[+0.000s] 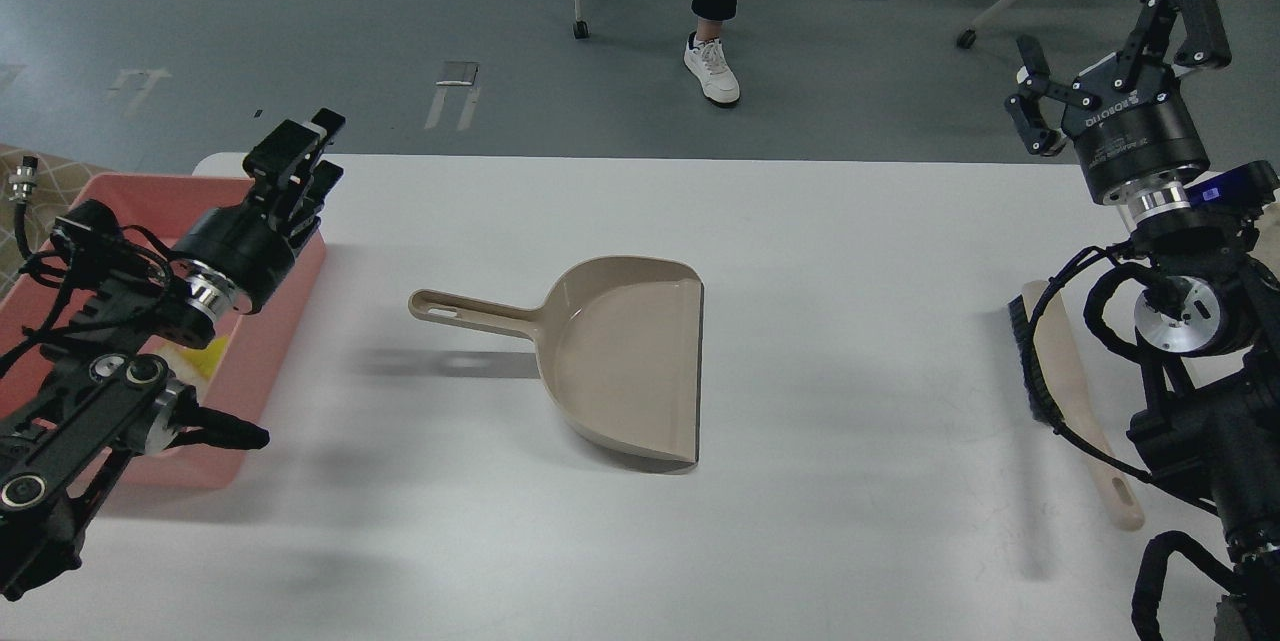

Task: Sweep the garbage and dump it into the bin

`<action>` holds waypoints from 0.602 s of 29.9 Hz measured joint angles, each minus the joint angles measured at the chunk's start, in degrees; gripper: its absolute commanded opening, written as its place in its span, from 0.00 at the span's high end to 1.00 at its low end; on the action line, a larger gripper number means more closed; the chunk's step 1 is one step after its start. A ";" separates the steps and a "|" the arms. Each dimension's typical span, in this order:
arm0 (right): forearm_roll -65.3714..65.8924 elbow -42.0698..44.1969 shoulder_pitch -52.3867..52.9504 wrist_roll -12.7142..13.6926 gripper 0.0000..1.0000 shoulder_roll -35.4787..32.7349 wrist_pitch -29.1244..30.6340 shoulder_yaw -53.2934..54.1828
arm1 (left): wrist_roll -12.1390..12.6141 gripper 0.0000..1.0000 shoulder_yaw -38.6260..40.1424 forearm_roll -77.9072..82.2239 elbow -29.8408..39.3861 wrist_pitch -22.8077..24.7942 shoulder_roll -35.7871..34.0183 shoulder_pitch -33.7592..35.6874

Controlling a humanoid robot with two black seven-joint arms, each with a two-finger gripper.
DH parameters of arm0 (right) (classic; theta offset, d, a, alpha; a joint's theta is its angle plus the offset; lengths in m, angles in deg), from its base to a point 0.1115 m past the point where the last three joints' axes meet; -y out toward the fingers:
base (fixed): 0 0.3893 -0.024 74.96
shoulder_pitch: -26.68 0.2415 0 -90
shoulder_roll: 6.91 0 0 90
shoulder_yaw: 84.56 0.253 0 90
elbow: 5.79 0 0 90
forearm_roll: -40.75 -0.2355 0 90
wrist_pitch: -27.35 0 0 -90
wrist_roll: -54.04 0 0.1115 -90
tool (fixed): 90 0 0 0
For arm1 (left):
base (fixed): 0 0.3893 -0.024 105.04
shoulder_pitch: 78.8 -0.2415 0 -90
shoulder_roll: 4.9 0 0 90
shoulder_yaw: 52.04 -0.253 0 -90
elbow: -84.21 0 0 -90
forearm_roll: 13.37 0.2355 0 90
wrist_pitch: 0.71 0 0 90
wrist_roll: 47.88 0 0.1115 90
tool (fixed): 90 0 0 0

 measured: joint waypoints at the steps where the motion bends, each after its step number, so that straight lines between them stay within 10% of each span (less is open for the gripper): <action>1: -0.01 0.21 0.62 0.02 0.00 0.01 -0.50 0.00 | -0.03 0.24 -0.04 -0.70 -1.03 0.01 -0.06 1.64; 18: -0.48 9.08 17.04 0.41 0.00 4.72 -6.44 -6.10 | -0.03 0.16 -0.84 -2.37 -22.25 -2.59 12.45 23.96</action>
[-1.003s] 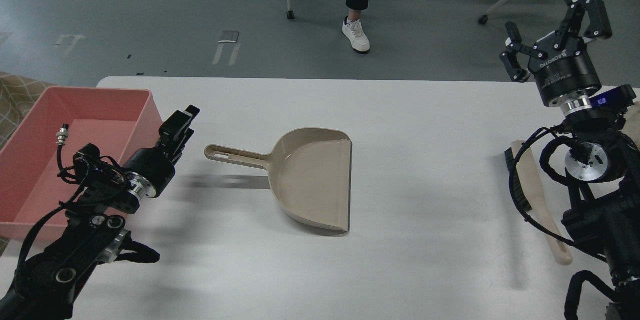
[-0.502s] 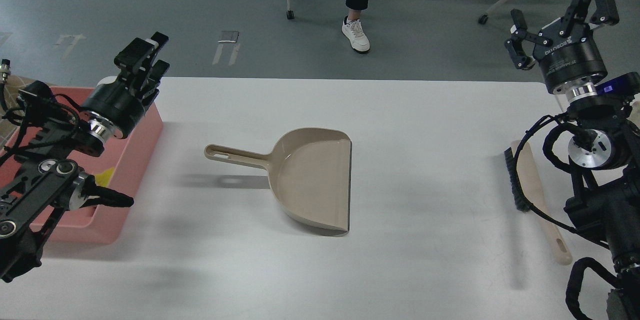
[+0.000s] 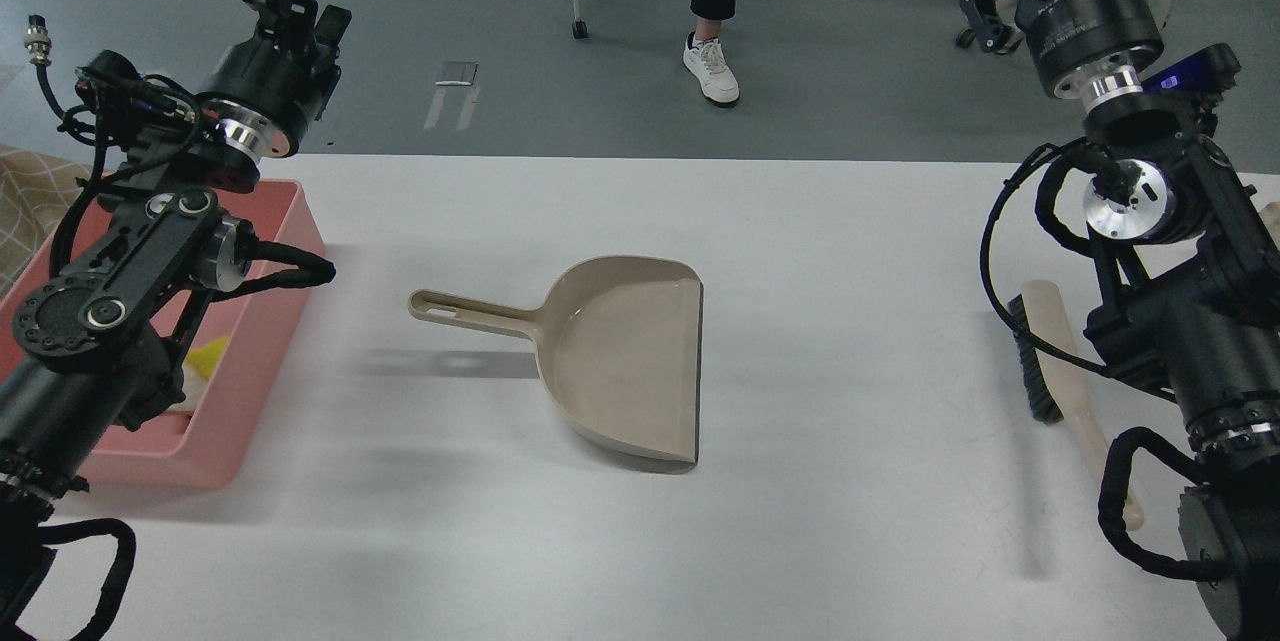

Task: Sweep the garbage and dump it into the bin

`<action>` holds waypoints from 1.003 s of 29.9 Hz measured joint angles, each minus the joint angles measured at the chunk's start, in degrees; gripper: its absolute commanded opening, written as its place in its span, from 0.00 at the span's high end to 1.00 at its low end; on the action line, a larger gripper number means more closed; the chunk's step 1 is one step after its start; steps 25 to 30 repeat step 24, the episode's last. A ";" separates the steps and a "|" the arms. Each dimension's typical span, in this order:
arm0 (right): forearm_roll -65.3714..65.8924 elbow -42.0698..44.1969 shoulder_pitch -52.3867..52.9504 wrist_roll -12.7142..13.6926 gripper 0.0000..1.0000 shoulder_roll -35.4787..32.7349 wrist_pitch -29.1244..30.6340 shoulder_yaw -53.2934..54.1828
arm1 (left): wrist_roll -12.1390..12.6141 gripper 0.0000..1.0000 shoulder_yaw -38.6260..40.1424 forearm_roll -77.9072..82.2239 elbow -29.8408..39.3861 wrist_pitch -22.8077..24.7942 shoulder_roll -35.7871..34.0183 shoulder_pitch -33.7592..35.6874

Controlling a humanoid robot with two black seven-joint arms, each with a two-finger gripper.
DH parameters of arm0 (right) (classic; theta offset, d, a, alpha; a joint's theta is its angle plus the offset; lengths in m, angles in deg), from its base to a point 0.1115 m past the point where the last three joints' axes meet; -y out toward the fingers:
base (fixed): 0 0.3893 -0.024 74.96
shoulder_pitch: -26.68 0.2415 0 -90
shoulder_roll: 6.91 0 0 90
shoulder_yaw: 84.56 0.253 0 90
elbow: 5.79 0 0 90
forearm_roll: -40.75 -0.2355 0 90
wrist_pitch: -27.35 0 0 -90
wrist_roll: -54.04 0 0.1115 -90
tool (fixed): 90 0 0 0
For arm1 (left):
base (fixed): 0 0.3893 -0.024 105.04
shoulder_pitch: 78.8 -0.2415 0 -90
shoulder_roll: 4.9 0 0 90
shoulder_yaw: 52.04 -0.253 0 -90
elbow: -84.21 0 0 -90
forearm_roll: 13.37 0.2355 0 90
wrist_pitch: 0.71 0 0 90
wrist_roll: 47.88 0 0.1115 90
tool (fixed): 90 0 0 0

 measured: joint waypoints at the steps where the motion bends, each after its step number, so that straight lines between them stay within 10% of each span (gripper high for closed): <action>1: -0.01 0.63 0.92 0.00 0.00 0.45 -0.11 -0.02 | -0.15 0.16 -0.10 -0.18 -1.92 -0.02 1.19 1.25; 8: -0.05 8.00 7.32 -0.18 0.00 2.13 -0.35 -0.16 | -0.52 0.16 0.20 -6.51 -12.60 0.46 8.70 7.05; 30: -0.04 13.19 9.37 -0.19 0.00 2.17 -3.26 -0.18 | -0.47 0.16 -0.24 -25.36 -16.68 3.13 15.84 8.58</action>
